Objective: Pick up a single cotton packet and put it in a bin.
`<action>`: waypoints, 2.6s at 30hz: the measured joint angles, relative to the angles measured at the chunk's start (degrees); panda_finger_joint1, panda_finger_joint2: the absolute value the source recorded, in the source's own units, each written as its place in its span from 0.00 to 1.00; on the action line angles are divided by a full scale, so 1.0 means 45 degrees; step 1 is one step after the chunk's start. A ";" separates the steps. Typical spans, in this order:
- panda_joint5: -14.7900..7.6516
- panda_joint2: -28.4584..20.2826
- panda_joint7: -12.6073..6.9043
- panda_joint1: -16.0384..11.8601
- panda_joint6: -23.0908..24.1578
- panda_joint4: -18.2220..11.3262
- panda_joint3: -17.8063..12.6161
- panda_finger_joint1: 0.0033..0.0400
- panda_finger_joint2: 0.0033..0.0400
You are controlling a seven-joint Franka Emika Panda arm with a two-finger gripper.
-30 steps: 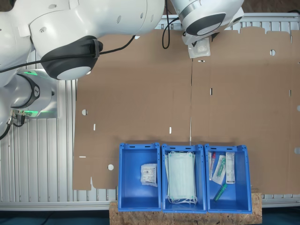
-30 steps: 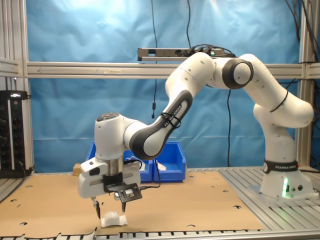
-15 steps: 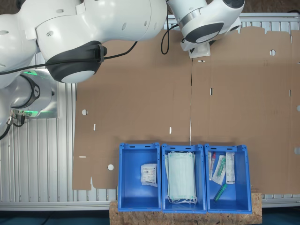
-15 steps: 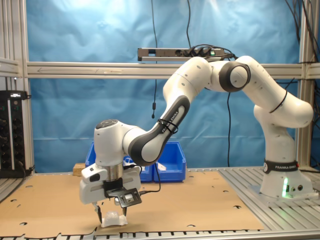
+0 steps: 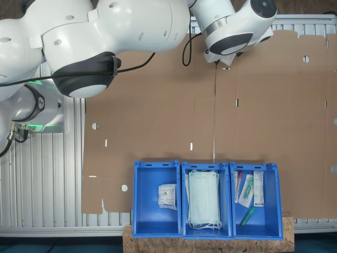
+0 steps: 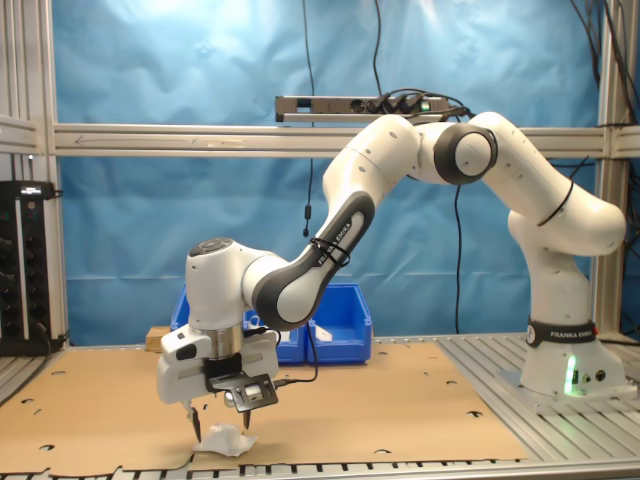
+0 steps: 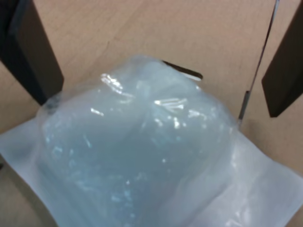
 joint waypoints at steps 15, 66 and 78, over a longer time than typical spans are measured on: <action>0.0000 0.0000 0.0000 -0.0001 0.0010 0.0000 0.0040 1.00 1.00; 0.0000 0.0000 0.0000 0.0031 0.0010 0.0000 0.0373 1.00 1.00; 0.0000 0.0000 0.0000 0.0031 0.0010 0.0000 0.0373 1.00 1.00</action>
